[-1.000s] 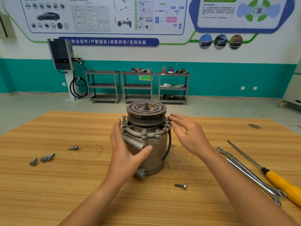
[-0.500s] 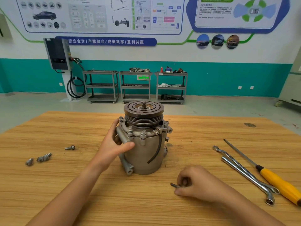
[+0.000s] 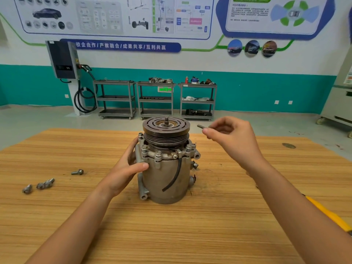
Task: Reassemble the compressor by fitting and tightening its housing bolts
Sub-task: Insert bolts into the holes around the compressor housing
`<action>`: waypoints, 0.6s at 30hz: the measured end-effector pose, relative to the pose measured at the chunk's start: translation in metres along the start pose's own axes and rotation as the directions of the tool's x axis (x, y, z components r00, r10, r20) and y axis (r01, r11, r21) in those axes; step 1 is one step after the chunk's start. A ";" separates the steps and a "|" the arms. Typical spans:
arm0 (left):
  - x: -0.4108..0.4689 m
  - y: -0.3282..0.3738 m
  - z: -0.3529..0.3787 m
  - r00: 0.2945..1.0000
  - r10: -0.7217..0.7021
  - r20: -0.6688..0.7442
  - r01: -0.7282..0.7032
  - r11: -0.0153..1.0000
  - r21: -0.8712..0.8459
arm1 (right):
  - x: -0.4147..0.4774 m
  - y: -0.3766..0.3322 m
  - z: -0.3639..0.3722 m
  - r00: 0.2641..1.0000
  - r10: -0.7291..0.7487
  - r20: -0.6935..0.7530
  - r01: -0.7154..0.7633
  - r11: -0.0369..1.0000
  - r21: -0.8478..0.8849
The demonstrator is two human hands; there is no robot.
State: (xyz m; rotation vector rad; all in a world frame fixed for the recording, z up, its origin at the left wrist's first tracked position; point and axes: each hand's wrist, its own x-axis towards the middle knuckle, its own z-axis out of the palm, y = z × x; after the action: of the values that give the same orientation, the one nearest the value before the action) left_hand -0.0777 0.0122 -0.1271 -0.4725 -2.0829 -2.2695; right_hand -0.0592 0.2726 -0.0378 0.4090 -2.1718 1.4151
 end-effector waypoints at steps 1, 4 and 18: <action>0.000 -0.001 0.000 1.000 0.003 -0.004 -0.003 1.000 -0.002 | 0.003 -0.002 0.004 1.000 -0.021 0.005 0.021 0.999 -0.036; 0.000 -0.001 0.000 1.000 0.011 -0.015 -0.011 1.000 -0.008 | 0.007 0.002 0.012 0.997 -0.072 0.041 0.077 0.986 -0.150; 0.001 -0.002 -0.001 1.000 0.002 -0.012 -0.002 1.000 0.011 | 0.009 0.019 0.031 0.969 -0.231 0.088 0.247 0.925 -0.287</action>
State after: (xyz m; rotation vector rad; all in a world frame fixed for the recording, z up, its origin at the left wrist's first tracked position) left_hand -0.0793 0.0112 -0.1289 -0.4592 -2.0874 -2.2532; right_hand -0.0844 0.2522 -0.0575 0.5812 -2.2414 0.9387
